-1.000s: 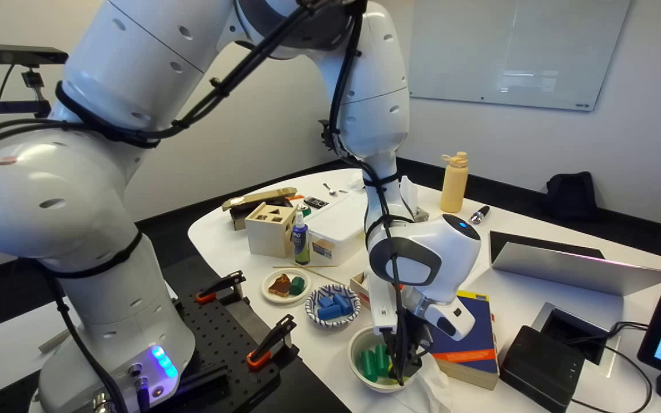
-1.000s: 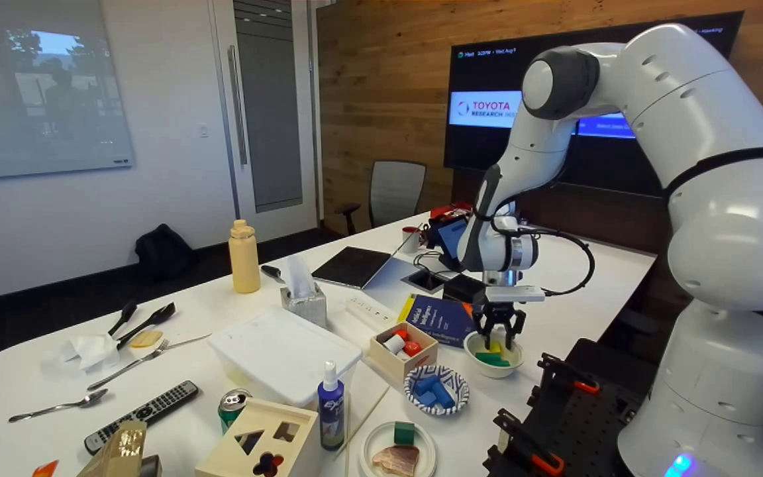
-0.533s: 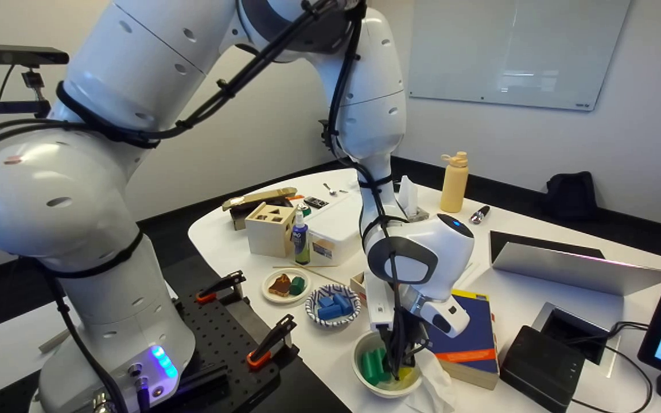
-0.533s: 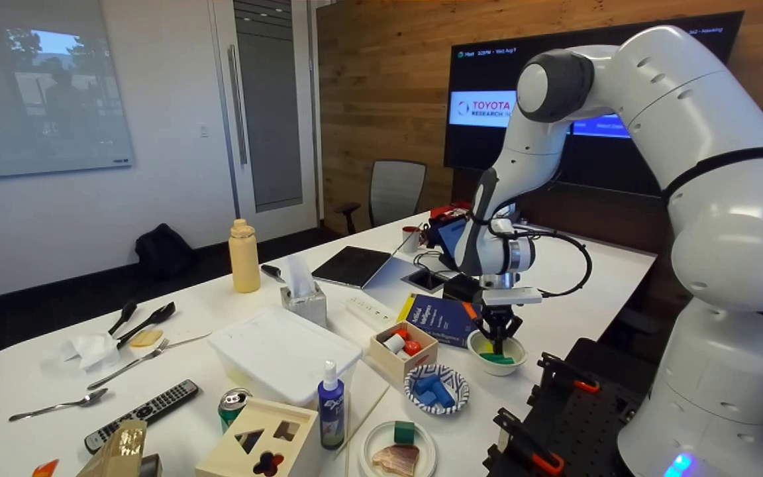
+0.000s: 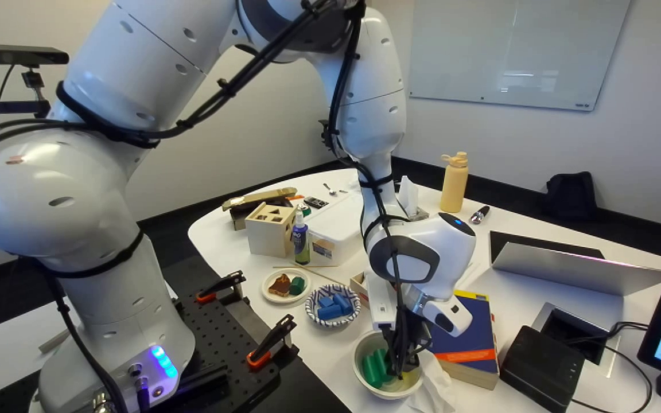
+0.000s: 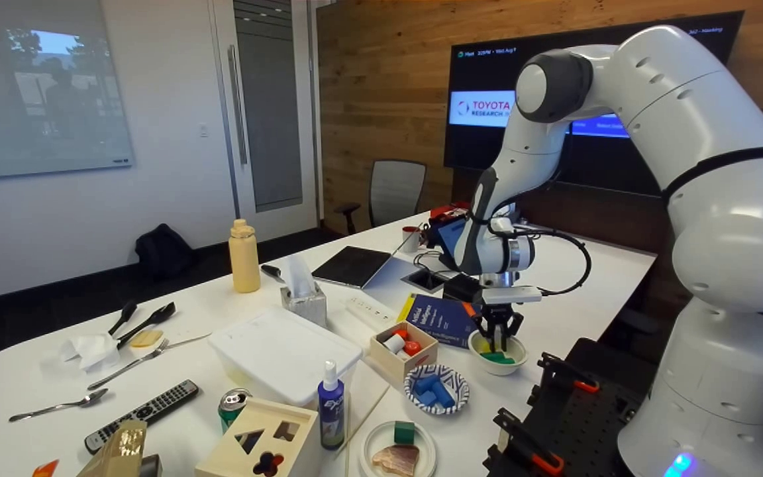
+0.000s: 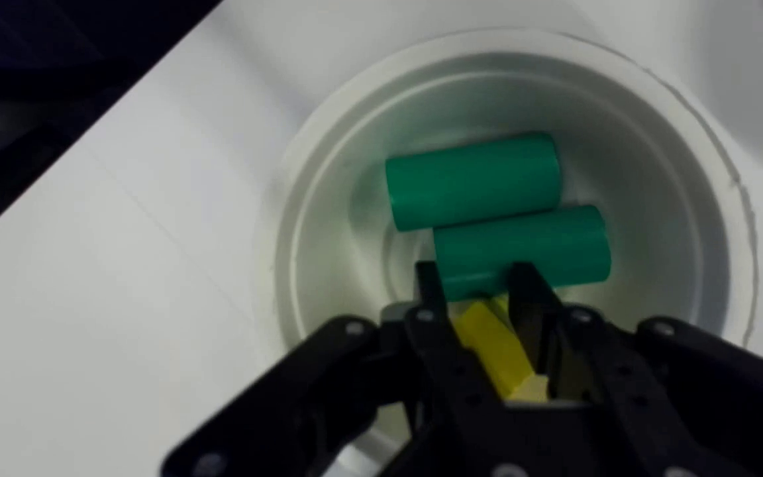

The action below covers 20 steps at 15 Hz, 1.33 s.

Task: Put the yellow block from the white bowl in the box then put the green blocks on the white plate.

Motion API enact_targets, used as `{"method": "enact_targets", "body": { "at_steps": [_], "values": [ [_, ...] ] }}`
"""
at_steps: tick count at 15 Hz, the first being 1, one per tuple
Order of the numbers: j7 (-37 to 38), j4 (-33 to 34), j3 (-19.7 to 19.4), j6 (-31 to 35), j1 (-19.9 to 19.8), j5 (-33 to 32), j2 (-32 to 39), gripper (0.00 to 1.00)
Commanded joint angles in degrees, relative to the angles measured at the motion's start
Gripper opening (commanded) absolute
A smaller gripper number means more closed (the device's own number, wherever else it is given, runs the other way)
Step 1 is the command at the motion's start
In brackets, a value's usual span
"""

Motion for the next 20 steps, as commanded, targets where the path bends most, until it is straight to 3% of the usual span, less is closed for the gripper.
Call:
{"method": "enact_targets", "body": {
  "at_steps": [1, 4, 5, 6, 8, 12, 20],
  "values": [
    [2.06, 0.01, -1.12, 0.51, 0.94, -1.34, -1.27, 0.64],
    [1.21, 2.98, -0.66, 2.5, 0.61, -1.85, 2.14, 0.86],
    [1.08, 3.47, -0.38, 2.98, 0.55, -2.05, 2.8, 0.88],
    [1.04, 3.85, -0.08, 3.56, 0.55, -2.26, 3.47, 0.52],
    [0.89, 4.36, 0.52, 5.29, 0.65, -2.56, 4.85, 0.55],
    [0.67, 4.49, 0.98, 7.53, 1.32, -3.49, 6.16, 0.28],
    [0.06, -3.2, -0.26, 4.12, 2.66, -5.57, -5.69, 0.28]
  ]
}}
